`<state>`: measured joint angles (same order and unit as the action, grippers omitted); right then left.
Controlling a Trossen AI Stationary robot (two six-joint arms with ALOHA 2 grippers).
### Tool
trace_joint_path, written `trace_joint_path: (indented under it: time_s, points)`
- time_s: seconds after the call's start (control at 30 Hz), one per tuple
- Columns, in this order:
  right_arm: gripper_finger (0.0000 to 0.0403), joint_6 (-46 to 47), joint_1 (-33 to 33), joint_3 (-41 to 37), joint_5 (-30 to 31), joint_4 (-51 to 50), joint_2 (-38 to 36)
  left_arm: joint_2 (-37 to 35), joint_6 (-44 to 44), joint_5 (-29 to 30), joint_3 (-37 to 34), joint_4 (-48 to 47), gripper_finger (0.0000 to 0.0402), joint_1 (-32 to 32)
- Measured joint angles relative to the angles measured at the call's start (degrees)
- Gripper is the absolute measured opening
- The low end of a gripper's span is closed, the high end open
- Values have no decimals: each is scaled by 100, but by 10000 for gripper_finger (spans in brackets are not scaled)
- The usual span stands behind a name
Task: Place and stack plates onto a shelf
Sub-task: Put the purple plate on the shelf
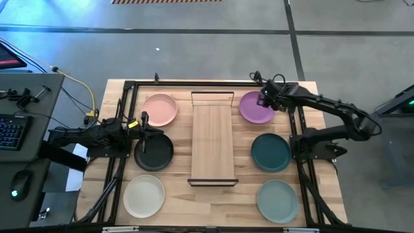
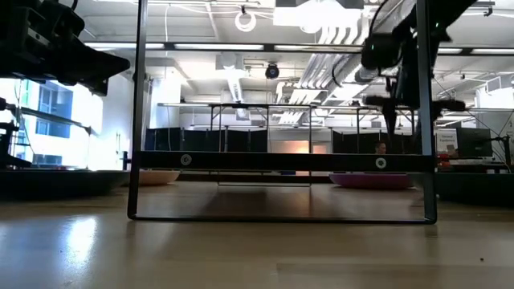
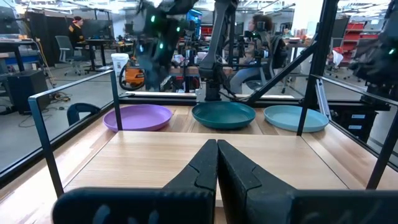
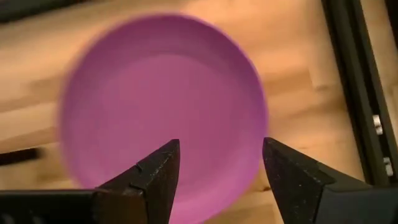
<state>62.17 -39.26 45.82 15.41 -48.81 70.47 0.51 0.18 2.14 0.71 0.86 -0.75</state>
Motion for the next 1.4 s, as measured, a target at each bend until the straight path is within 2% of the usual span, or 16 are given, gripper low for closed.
trace_joint_path:
  time_s: [0.17, 0.47, 0.7, 0.83, 0.93, 1.07, 1.1, 1.23, 1.4]
  points:
    - [211, 339, -290, -580, -137, 200, 110, 2, 1, -1, 0, 0, 0, 0]
    - [211, 486, -460, -1588, -404, 1623, 14, 2, 1, 1, 0, 0, 0, -1]
    - [203, 591, -540, -1973, -436, 2254, 12, 0, 1, 1, 0, 0, 0, -2]
    - [166, 584, -538, -2041, -305, 2268, 3, 1, 1, 1, 0, -2, 0, -1]
    - [113, 442, -540, -2045, -163, 2257, 5, 0, 1, -1, 0, -2, 0, -2]
    - [23, 317, -540, -2043, -2, 2281, 1, 2, 1, 1, 0, -2, 0, -1]
    - [13, 255, -540, -2043, 16, 2309, -17, 2, 1, 1, 0, -2, 0, -1]
    - [19, 196, -539, -2045, 1, 2284, -270, 2, 1, 1, 2, -2, 0, -2]
    - [3, -61, -538, -2041, -12, 2107, -1086, 1, 0, 1, 0, -1, 0, -1]
